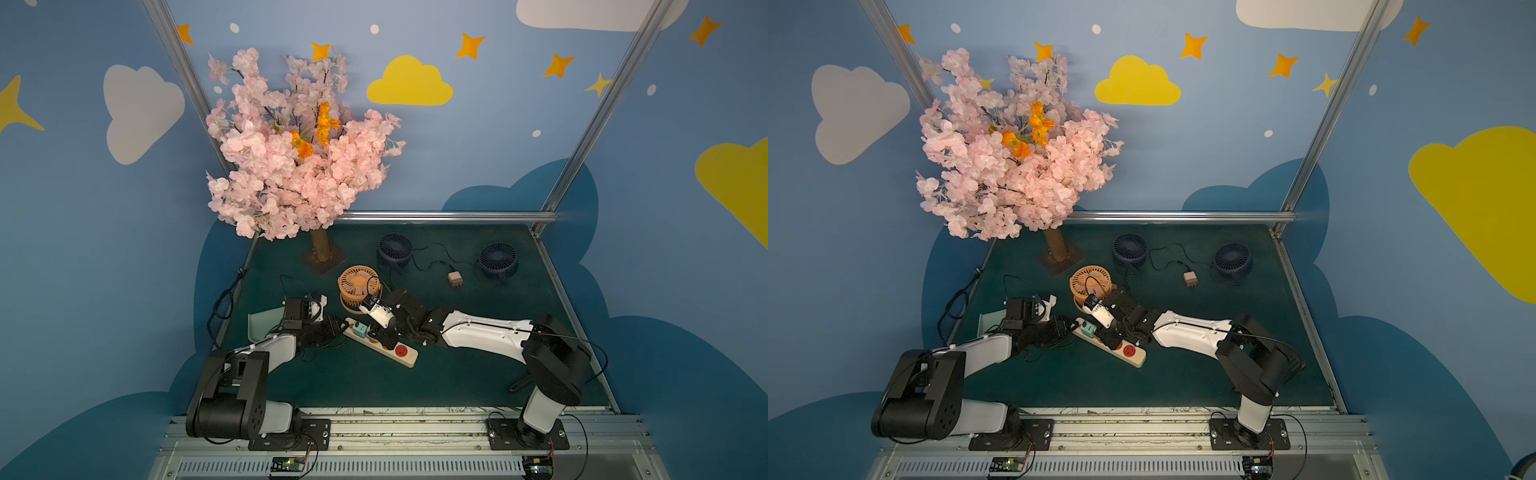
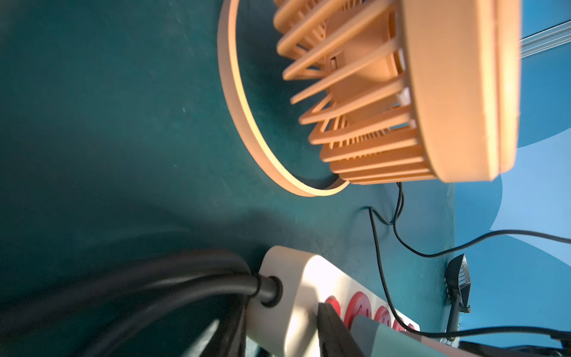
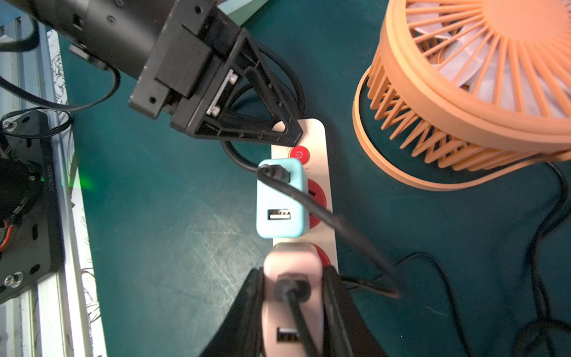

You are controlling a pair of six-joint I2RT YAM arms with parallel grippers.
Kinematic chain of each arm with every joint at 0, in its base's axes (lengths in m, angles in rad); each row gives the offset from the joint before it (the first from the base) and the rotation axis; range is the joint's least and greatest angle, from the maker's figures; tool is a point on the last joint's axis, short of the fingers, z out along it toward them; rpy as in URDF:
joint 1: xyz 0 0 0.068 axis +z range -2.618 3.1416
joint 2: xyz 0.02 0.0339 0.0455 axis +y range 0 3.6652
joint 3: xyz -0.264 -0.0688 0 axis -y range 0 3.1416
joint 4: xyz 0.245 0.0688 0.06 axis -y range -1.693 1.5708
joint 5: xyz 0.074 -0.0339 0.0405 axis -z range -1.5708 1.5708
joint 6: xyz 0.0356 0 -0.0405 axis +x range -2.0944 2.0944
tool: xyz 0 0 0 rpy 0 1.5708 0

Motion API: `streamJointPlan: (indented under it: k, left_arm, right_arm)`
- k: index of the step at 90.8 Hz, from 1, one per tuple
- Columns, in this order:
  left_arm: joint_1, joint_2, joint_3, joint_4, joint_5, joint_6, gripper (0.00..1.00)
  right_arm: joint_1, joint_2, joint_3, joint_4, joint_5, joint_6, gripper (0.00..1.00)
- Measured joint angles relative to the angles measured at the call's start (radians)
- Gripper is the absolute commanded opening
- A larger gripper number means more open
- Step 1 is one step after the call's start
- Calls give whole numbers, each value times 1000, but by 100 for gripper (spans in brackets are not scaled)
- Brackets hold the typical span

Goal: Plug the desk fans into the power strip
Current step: Insert the plug into the socket.

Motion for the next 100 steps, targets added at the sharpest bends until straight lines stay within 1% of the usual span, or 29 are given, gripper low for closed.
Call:
streamJointPlan:
  k: [16,43,63,85,100]
  left_arm:
    - [1,0,0,0,2,1,41]
    - [1,0,0,0,2,3,41]
    - [1,0,0,0,2,3,41]
    - [1,0,1,-2,2,6,41]
    - [1,2,12,-22,1,15,41]
  right_arm:
    - [11,0,-12,20,30,-28,0]
    - [46,-2,-86,110,99,-81,0]
    - [55,8,-107,161,131,-94,0]
    - [55,21,-141,217,141,-74,0]
    - [55,19,-195,312,146,-36,0]
